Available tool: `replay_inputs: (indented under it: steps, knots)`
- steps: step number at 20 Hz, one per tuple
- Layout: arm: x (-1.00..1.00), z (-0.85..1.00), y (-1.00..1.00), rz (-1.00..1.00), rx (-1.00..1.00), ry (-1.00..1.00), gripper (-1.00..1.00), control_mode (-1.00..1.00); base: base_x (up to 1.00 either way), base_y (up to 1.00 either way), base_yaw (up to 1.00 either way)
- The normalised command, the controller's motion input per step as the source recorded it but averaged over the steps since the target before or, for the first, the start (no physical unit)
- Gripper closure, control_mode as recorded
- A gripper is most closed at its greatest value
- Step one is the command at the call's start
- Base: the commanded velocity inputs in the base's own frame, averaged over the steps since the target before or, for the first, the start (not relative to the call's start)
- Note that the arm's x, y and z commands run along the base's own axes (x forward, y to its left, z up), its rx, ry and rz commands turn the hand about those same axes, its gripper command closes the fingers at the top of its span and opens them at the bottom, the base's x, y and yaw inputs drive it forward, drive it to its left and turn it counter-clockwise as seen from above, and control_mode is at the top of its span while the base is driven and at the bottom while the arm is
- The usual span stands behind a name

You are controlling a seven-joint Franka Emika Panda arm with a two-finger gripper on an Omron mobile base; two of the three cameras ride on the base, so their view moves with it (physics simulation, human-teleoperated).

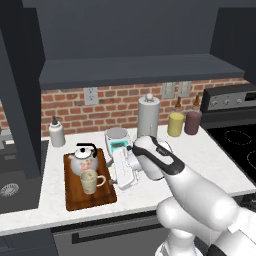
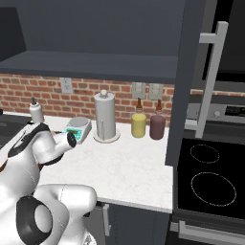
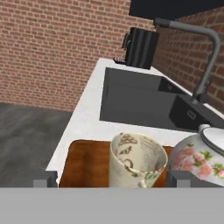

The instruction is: Pick the kettle from the counter and place it on the tray. Then pick the mug from the cabinet and place it on the tray. Then close the cabinet doors.

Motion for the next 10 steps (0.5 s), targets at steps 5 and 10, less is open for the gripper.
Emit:
replay_inputs:
  steps: [5,10]
  knots:
    - [-0.29,0.67,0.0,-0.06,0.0,0.0,-1.0,-1.0,0.0,0.0,0.0]
    - [-0.53,0.35,0.08,-0.24,0.0,0.0,-1.0,-1.0,0.0,0.0,0.0]
